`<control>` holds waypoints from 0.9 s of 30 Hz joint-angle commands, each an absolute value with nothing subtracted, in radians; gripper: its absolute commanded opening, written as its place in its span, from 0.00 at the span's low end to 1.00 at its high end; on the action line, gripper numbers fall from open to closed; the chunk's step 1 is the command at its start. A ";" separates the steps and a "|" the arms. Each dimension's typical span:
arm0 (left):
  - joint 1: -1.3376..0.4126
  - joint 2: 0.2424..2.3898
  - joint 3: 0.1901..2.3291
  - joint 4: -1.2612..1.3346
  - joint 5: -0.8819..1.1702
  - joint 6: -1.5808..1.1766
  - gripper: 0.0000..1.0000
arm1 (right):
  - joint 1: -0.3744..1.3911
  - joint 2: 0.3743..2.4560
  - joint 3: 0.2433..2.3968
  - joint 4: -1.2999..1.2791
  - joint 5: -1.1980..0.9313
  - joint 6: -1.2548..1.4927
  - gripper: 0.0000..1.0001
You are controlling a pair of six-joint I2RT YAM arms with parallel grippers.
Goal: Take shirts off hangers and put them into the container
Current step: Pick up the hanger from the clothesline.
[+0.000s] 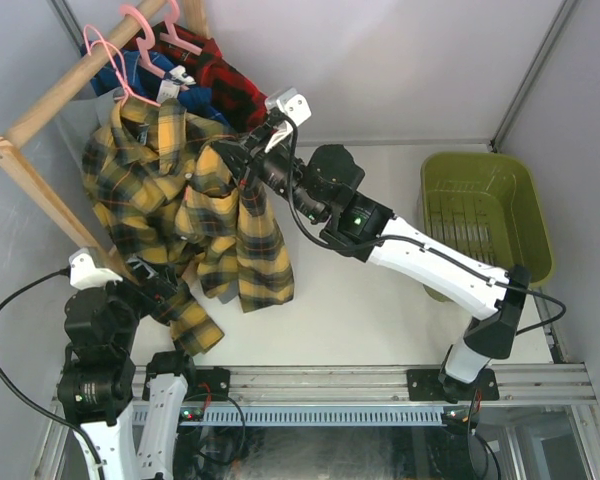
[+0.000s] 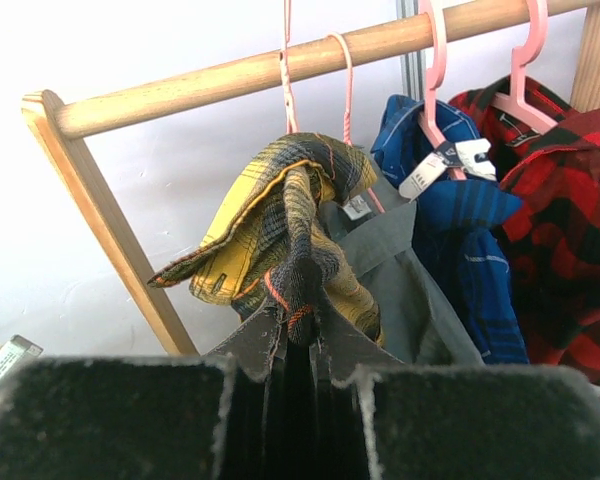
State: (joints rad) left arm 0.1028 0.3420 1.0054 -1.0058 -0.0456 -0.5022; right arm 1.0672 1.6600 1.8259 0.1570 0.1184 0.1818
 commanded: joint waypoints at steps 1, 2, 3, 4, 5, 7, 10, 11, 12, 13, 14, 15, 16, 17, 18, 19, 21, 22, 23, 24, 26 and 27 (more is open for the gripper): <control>0.101 0.331 1.049 -0.991 -0.039 -0.511 1.00 | 1.063 1.558 1.803 0.323 0.155 0.178 0.00; 0.101 0.331 1.051 -0.991 -0.040 -0.511 1.00 | 1.061 1.542 1.784 0.327 0.159 0.173 0.00; 0.100 0.333 1.051 -0.991 -0.040 -0.511 1.00 | 1.057 1.525 1.764 0.335 0.162 0.170 0.00; 0.100 0.333 1.051 -0.990 -0.041 -0.511 1.00 | 1.053 1.507 1.744 0.338 0.161 0.170 0.00; 0.101 0.333 1.051 -0.987 -0.041 -0.512 1.00 | 1.048 1.485 1.721 0.338 0.159 0.168 0.00; 0.101 0.336 1.051 -0.978 -0.035 -0.512 1.00 | 1.039 1.434 1.660 0.337 0.149 0.157 0.00; 0.101 0.342 1.045 -0.963 -0.028 -0.513 1.00 | 1.007 1.355 1.560 0.331 0.095 0.194 0.00; 0.100 0.344 1.039 -0.956 -0.023 -0.512 1.00 | 0.998 1.327 1.524 0.332 0.078 0.209 0.00; 0.101 0.348 1.037 -0.952 -0.015 -0.513 1.00 | 0.991 1.297 1.479 0.334 0.059 0.216 0.00; 0.100 0.353 1.038 -0.948 -0.013 -0.505 1.00 | 0.982 1.266 1.439 0.326 0.034 0.220 0.00; 0.100 0.359 1.041 -0.950 -0.018 -0.495 1.00 | 0.974 1.229 1.393 0.302 0.009 0.221 0.00; 0.101 0.365 1.044 -0.953 -0.030 -0.484 1.00 | 0.966 1.208 1.366 0.267 0.011 0.221 0.00; 0.100 0.369 1.046 -0.956 -0.042 -0.475 1.00 | 0.953 1.178 1.346 0.225 0.021 0.221 0.00; 0.100 0.377 1.047 -0.961 -0.050 -0.468 1.00 | 0.926 1.144 1.334 0.183 0.019 0.228 0.00; 0.100 0.385 1.049 -0.963 -0.051 -0.465 1.00 | 0.887 1.100 1.329 0.144 -0.007 0.237 0.00; 0.100 0.393 1.046 -0.962 -0.047 -0.463 1.00 | 0.840 1.069 1.329 0.112 -0.056 0.246 0.00; 0.100 0.411 1.042 -0.952 -0.033 -0.454 1.00 | 0.721 1.006 1.352 0.055 -0.154 0.273 0.00; 0.100 0.420 1.045 -0.950 -0.024 -0.448 1.00 | 0.652 0.978 1.373 0.025 -0.211 0.285 0.00; 0.100 0.431 1.049 -0.945 -0.014 -0.445 1.00 | 0.584 0.958 1.400 -0.007 -0.266 0.297 0.00; 0.101 0.441 1.054 -0.938 -0.002 -0.444 1.00 | 0.520 0.945 1.431 -0.040 -0.339 0.307 0.00; 0.100 0.449 1.054 -0.906 0.035 -0.453 1.00 | 0.409 0.932 1.481 -0.105 -0.491 0.321 0.00; 0.101 0.450 1.054 -0.883 0.070 -0.459 1.00 | 0.366 0.924 1.484 -0.127 -0.560 0.323 0.00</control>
